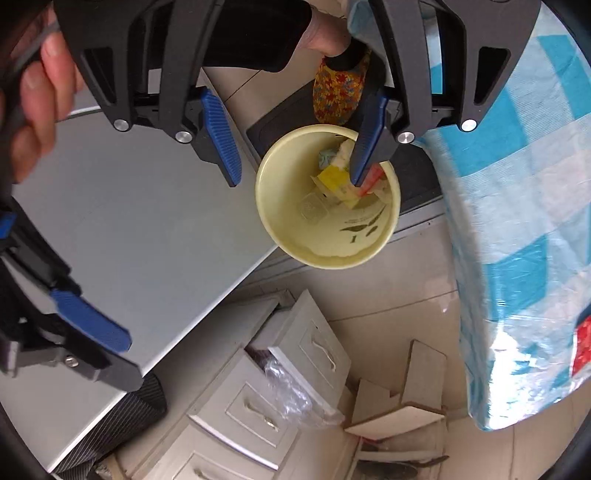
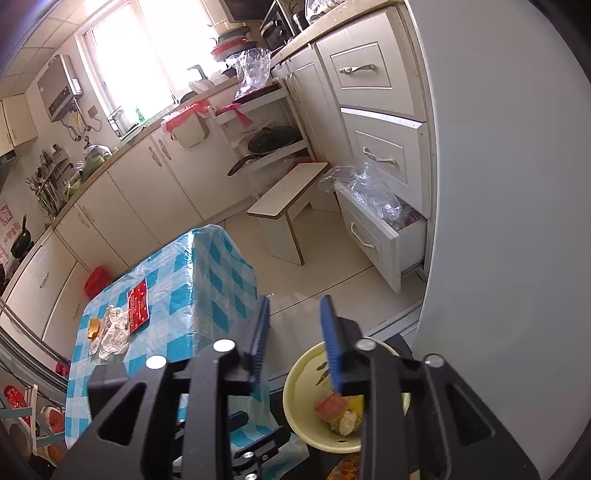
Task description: Collect trash
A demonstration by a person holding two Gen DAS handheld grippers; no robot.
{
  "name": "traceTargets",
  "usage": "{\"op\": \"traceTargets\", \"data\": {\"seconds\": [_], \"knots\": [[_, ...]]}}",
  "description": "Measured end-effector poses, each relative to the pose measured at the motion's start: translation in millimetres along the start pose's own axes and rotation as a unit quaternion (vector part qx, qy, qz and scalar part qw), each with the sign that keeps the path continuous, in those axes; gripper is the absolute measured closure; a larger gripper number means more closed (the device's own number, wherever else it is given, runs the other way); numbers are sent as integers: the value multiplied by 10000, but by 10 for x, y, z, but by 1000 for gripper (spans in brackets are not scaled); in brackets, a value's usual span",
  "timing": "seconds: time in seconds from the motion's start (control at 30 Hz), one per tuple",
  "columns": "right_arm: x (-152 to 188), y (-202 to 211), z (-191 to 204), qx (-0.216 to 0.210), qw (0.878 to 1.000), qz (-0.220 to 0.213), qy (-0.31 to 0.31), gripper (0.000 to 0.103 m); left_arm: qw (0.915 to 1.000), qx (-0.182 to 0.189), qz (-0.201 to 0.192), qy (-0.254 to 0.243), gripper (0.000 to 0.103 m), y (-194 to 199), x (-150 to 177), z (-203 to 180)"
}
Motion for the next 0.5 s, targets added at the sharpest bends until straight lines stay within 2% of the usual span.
{"op": "traceTargets", "data": {"seconds": [0.1, 0.2, 0.27, 0.4, 0.5], "knots": [[0, 8, 75, -19, 9999, -33, 95, 65, 9997, -22, -233, 93, 37, 292, 80, 117], [13, -12, 169, -31, 9998, -16, 201, 61, 9981, -251, -536, 174, 30, 661, 242, 294], [21, -23, 247, -19, 9996, -13, 297, 54, 9959, -429, -751, 248, 27, 938, 380, 436], [50, -42, 433, 6, 9989, 1, 468, 45, 9892, -820, -1136, 431, 23, 1458, 627, 723], [93, -60, 649, -10, 9978, 4, 658, 40, 9805, -1142, -1500, 563, 18, 1864, 781, 949]]}}
Point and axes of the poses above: each gripper's, at about its wrist camera, not at the fingertips, and y roughly against the way its jaws point, z to its left, x to its underside, the point moved 5 cm from there along -y, roughly the way its jaws point, and after that the axes turned 9 degrees about x, right-handed, at the moved point
